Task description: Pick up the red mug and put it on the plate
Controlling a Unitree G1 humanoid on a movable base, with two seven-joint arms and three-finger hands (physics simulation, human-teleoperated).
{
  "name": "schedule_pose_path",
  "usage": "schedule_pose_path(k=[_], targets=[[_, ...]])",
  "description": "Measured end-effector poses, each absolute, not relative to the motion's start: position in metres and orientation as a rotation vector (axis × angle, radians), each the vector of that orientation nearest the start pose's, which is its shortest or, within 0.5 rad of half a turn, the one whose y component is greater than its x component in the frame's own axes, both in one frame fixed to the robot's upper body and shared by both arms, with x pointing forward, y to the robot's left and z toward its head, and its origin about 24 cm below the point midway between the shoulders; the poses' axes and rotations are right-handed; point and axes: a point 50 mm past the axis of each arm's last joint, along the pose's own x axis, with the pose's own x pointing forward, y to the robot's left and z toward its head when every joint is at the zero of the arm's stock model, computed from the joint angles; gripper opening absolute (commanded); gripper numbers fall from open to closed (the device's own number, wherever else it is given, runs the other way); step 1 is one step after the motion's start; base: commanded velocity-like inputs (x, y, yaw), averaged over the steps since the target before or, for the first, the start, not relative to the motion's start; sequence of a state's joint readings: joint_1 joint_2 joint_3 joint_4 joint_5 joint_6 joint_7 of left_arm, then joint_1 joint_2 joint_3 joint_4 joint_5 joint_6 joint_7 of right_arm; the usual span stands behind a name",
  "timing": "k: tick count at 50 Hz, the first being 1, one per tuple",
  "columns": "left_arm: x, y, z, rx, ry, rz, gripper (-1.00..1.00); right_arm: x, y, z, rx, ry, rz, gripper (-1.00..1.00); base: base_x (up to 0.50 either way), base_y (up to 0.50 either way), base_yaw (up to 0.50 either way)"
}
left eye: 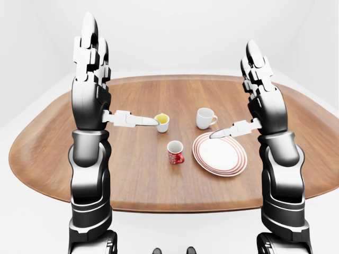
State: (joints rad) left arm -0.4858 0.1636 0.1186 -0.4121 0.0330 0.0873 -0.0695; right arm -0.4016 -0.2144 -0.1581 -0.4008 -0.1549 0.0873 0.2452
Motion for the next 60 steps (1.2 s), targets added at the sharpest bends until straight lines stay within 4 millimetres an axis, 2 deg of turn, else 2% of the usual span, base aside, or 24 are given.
schedule_pose_path(k=[60], targets=[[0.2687, 0.1543, 0.2524, 0.201, -0.802, -0.057, 1.00, 0.2712, -0.1681, 0.2296, -0.442, -0.663, 0.119, 1.00, 0.23, 0.00, 0.00]])
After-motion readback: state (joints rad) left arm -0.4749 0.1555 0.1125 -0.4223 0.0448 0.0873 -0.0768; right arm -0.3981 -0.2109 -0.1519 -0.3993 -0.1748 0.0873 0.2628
